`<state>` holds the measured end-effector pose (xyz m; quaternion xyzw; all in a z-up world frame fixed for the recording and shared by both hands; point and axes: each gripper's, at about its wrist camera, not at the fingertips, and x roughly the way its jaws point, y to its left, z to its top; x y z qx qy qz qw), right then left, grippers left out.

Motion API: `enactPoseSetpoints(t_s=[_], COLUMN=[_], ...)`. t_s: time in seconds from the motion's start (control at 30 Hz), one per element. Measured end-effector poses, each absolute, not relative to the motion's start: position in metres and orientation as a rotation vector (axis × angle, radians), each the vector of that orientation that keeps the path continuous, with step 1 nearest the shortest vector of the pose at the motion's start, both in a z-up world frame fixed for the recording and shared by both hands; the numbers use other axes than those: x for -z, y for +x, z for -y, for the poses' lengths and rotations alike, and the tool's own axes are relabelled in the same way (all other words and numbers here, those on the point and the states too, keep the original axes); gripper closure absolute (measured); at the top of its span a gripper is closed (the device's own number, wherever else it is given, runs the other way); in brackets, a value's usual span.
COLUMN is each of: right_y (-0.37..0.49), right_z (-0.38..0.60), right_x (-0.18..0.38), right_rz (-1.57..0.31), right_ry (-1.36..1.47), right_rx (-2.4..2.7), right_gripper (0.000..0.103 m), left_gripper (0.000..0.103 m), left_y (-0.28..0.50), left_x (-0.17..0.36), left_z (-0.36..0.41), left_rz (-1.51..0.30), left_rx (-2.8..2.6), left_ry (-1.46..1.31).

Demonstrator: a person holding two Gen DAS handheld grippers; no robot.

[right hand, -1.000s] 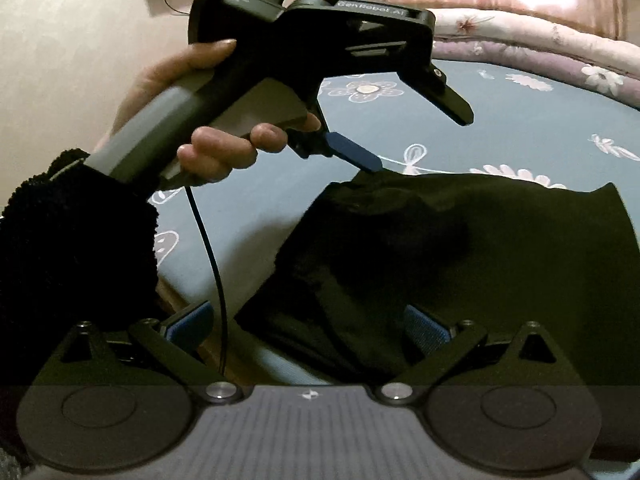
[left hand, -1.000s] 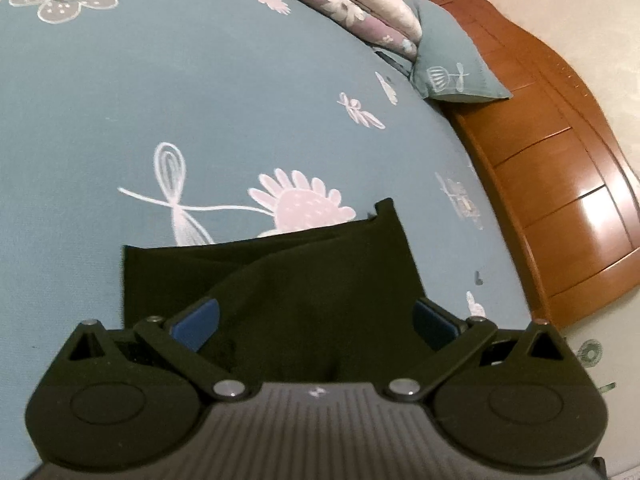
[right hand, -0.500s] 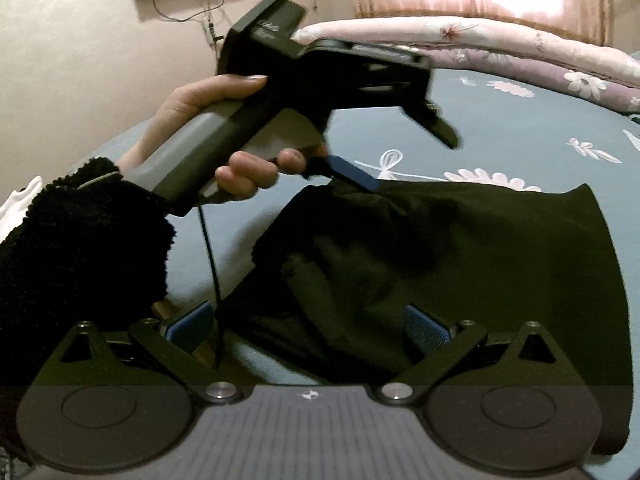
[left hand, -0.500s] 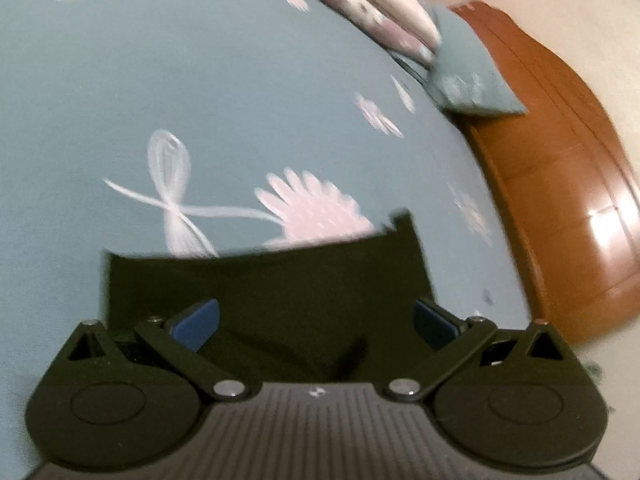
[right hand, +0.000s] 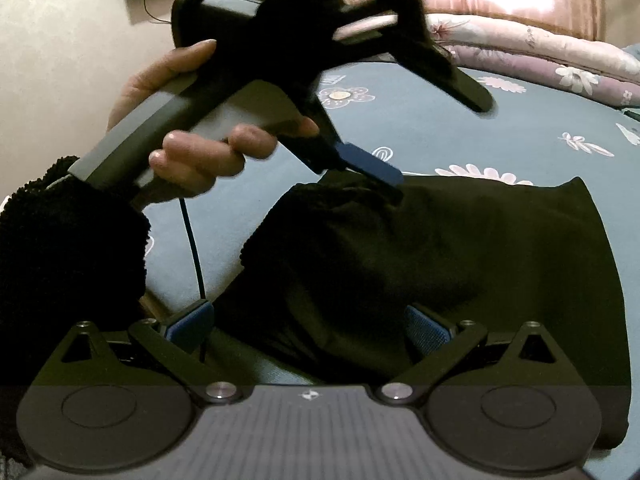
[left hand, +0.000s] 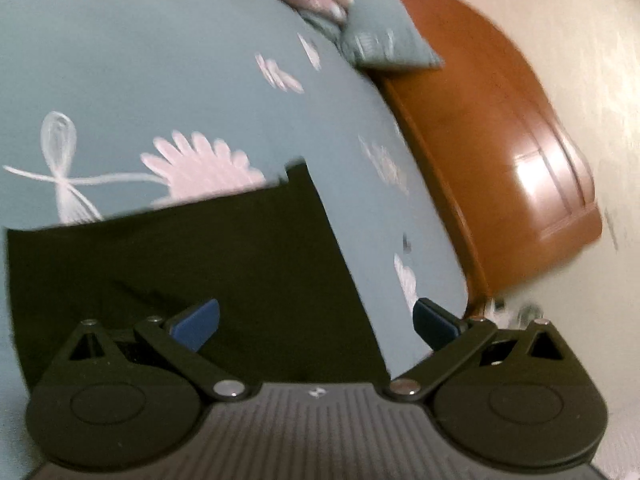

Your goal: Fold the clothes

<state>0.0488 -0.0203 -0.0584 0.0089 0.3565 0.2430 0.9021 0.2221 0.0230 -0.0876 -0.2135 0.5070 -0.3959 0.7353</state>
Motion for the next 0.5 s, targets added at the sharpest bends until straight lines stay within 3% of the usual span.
enactPoseSetpoints(t_s=[0.23,0.5], right_y=[0.046,0.050], right_z=[0.022,0.027], right_x=[0.059,0.062], right_rz=[-0.737,-0.732], right_ry=[0.012,0.034], right_rx=[-0.491,-0.471], right_gripper=[0.000,0.000], left_gripper=[0.001,0.001], left_y=[0.223,0.223], left_x=[0.099,0.085], left_z=[-0.011,-0.041], left_rz=[-1.237,-1.160], left_rx=[0.793,0.825], left_ry=[-0.373,-0.506])
